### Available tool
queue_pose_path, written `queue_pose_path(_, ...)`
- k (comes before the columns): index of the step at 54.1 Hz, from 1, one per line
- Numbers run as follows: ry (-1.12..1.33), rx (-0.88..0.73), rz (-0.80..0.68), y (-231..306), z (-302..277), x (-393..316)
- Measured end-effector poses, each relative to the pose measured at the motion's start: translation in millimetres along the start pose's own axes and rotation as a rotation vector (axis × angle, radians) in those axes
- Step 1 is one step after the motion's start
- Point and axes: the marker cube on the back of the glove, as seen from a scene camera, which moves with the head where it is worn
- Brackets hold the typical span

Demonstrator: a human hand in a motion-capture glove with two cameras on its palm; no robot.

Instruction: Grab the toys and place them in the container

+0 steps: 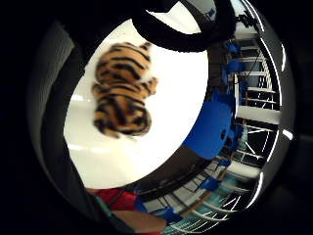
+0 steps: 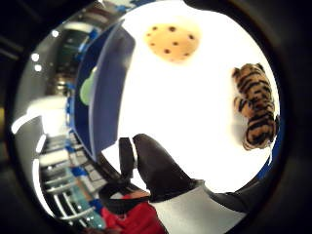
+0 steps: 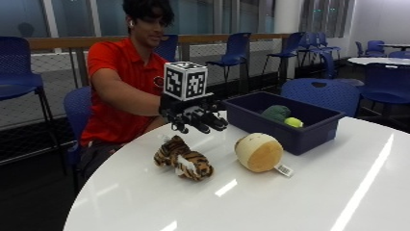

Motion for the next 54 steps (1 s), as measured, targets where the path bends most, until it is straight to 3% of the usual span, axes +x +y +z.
queue_pose_path(34,-0.040,-0.053,0.128,-15.3,45.7,64.4)
queue_pose_path(54,-0.077,-0.109,0.084,-18.3,76.2,68.7)
